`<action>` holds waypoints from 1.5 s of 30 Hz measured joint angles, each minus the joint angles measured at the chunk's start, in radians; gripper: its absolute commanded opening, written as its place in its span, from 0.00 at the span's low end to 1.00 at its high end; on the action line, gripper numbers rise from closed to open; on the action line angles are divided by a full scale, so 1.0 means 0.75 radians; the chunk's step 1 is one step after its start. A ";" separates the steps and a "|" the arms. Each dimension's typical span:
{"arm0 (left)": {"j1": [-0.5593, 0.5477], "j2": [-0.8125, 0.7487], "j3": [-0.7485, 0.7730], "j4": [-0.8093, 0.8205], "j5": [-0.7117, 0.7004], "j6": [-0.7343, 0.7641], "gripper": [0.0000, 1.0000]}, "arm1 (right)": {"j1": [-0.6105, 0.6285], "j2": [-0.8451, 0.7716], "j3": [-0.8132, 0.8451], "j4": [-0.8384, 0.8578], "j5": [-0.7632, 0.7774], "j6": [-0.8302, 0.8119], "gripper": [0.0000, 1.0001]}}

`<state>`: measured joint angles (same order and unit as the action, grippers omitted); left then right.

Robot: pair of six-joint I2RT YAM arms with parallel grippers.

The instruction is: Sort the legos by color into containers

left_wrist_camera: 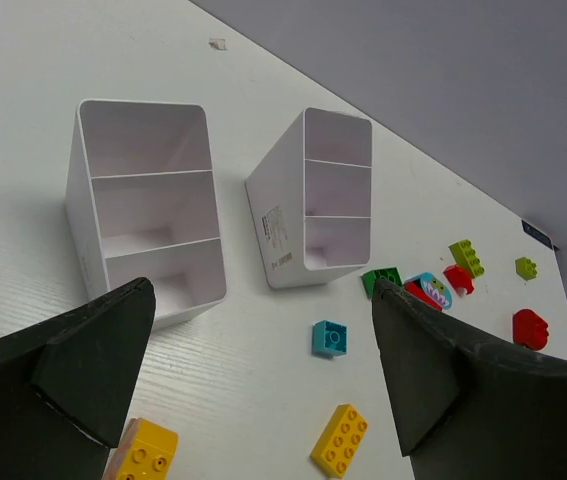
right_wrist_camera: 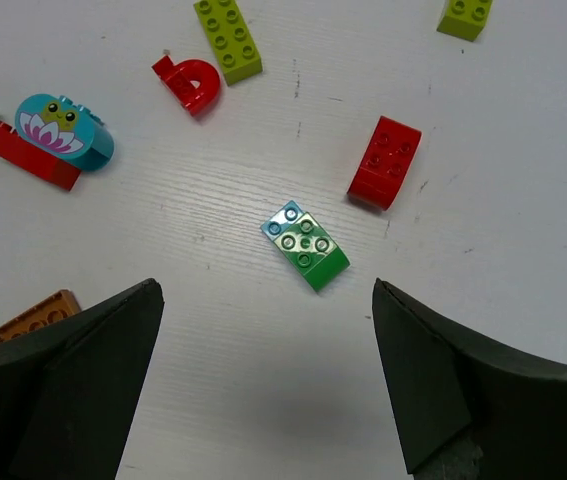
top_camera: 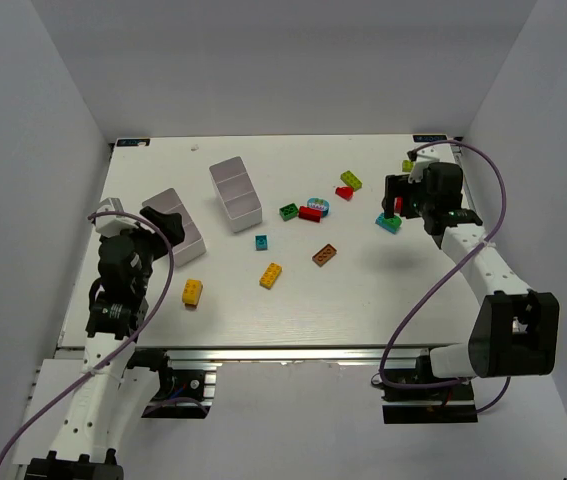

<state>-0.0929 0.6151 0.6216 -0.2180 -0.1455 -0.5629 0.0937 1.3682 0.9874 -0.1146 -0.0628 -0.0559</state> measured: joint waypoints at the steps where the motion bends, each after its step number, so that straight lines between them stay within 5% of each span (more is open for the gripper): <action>1: 0.000 -0.001 0.000 -0.001 0.000 0.002 0.98 | 0.001 0.000 0.004 -0.005 -0.009 -0.005 0.89; 7: 0.000 -0.002 0.013 -0.026 0.000 0.012 0.98 | -0.001 -0.007 0.005 -0.013 -0.226 -0.203 0.89; 11: 0.000 -0.002 0.020 -0.035 0.000 0.010 0.84 | 0.010 -0.046 -0.008 -0.023 -0.438 -0.405 0.89; 15: 0.000 0.004 0.020 -0.060 0.005 -0.014 0.04 | 0.021 -0.055 -0.008 -0.083 -0.659 -0.586 0.85; 16: 0.000 0.009 0.020 -0.067 0.006 -0.013 0.00 | 0.023 -0.055 -0.008 -0.109 -0.726 -0.628 0.78; 18: 0.000 0.029 0.021 -0.091 0.010 -0.033 0.00 | 0.029 -0.055 -0.009 -0.142 -0.856 -0.681 0.54; 20: 0.000 0.073 0.026 -0.133 0.023 -0.050 0.31 | 0.053 -0.055 -0.012 -0.143 -0.940 -0.700 0.52; 21: 0.000 0.108 0.037 -0.168 0.034 -0.067 0.41 | 0.069 -0.055 -0.014 -0.142 -0.961 -0.699 0.60; 22: -0.001 0.145 0.044 -0.197 0.046 -0.078 0.66 | 0.094 -0.054 -0.017 -0.142 -0.980 -0.695 0.68; 23: -0.001 0.191 0.051 -0.227 0.055 -0.090 0.80 | 0.121 -0.052 -0.021 -0.139 -0.984 -0.690 0.84; 25: -0.003 0.279 0.060 -0.298 0.073 -0.119 0.93 | 0.178 -0.041 -0.023 -0.136 -0.970 -0.668 0.89; 45: -0.368 0.939 0.382 -0.842 -0.157 -0.056 0.86 | 0.245 0.037 -0.045 -0.111 -0.860 -0.531 0.89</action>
<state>-0.3691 1.3197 0.9081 -0.8494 -0.2630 -0.6052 0.2771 1.3960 0.9535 -0.1982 -0.7078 -0.4541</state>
